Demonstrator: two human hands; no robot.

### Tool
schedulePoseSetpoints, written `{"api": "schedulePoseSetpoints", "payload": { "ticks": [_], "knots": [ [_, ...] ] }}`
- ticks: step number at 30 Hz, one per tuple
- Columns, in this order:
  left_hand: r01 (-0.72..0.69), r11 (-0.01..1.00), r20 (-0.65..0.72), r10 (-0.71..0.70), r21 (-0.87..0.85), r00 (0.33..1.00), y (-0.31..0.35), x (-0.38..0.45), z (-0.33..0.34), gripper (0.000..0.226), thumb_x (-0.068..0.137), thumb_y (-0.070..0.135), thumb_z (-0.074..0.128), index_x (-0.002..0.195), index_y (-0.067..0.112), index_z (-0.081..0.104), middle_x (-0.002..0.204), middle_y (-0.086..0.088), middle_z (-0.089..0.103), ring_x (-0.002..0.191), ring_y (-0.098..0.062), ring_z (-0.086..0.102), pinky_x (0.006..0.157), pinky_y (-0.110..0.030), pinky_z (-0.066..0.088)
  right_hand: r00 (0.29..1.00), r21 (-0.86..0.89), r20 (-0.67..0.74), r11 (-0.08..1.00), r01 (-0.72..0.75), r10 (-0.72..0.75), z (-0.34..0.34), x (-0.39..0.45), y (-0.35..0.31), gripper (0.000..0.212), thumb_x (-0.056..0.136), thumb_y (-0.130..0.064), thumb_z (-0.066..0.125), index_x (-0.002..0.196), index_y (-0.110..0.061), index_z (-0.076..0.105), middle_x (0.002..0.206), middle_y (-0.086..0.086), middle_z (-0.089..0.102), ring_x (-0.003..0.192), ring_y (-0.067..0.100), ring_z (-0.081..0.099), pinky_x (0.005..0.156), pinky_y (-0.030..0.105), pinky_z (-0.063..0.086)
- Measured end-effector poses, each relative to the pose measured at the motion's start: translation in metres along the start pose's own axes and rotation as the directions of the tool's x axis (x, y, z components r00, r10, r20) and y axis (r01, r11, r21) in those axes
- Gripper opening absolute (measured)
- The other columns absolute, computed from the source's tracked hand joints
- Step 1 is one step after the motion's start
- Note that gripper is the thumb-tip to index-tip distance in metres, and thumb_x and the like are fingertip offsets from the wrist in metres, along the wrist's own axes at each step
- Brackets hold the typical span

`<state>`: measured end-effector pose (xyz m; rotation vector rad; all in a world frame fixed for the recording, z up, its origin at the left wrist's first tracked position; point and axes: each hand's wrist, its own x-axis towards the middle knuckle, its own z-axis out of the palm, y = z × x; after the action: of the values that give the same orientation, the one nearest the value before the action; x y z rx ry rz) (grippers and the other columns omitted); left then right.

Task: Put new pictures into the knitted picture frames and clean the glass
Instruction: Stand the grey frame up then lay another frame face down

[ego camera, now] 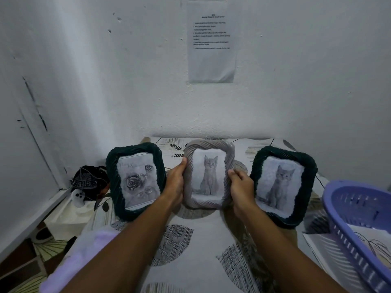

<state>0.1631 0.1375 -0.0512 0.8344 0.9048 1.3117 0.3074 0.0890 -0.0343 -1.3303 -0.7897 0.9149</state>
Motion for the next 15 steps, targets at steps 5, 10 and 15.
{"api": "schedulePoseSetpoints", "payload": {
  "ticks": [5, 10, 15],
  "knots": [
    [-0.007, 1.0, -0.026, 0.007, -0.014, 1.0, -0.005, 0.005, -0.001, 0.043, 0.094, 0.042, 0.053, 0.108, 0.004, 0.069, 0.107, -0.021, 0.07, 0.1, -0.037, 0.067, 0.093, -0.058, 0.049, 1.0, -0.004, 0.011, 1.0, -0.009, 0.009, 0.001, 0.006, 0.007, 0.018, 0.097, -0.015, 0.05, 0.091, -0.008, 0.065, 0.1, 0.017, 0.066, 0.099, 0.034, 0.061, 0.095, 0.05, 0.048],
    [0.011, 1.0, -0.045, -0.012, -0.009, 0.999, -0.003, 0.01, 0.0, 0.041, 0.095, 0.04, 0.053, 0.108, 0.005, 0.069, 0.107, -0.019, 0.07, 0.099, -0.035, 0.067, 0.094, -0.055, 0.049, 0.999, -0.013, 0.032, 1.0, -0.029, 0.029, 0.003, 0.013, 0.009, 0.019, 0.097, -0.018, 0.051, 0.105, -0.011, 0.066, 0.103, 0.009, 0.067, 0.098, 0.026, 0.063, 0.095, 0.048, 0.05],
    [-0.016, 1.0, -0.073, 0.018, 0.027, 0.997, -0.004, 0.014, 0.001, 0.04, 0.093, 0.041, 0.056, 0.105, 0.006, 0.07, 0.106, -0.018, 0.071, 0.1, -0.035, 0.067, 0.094, -0.057, 0.049, 0.997, -0.013, 0.057, 0.998, -0.054, 0.055, 0.0, 0.02, 0.012, 0.025, 0.097, -0.017, 0.052, 0.117, -0.009, 0.064, 0.112, 0.007, 0.067, 0.101, 0.022, 0.063, 0.096, 0.044, 0.051]
  ]
}}
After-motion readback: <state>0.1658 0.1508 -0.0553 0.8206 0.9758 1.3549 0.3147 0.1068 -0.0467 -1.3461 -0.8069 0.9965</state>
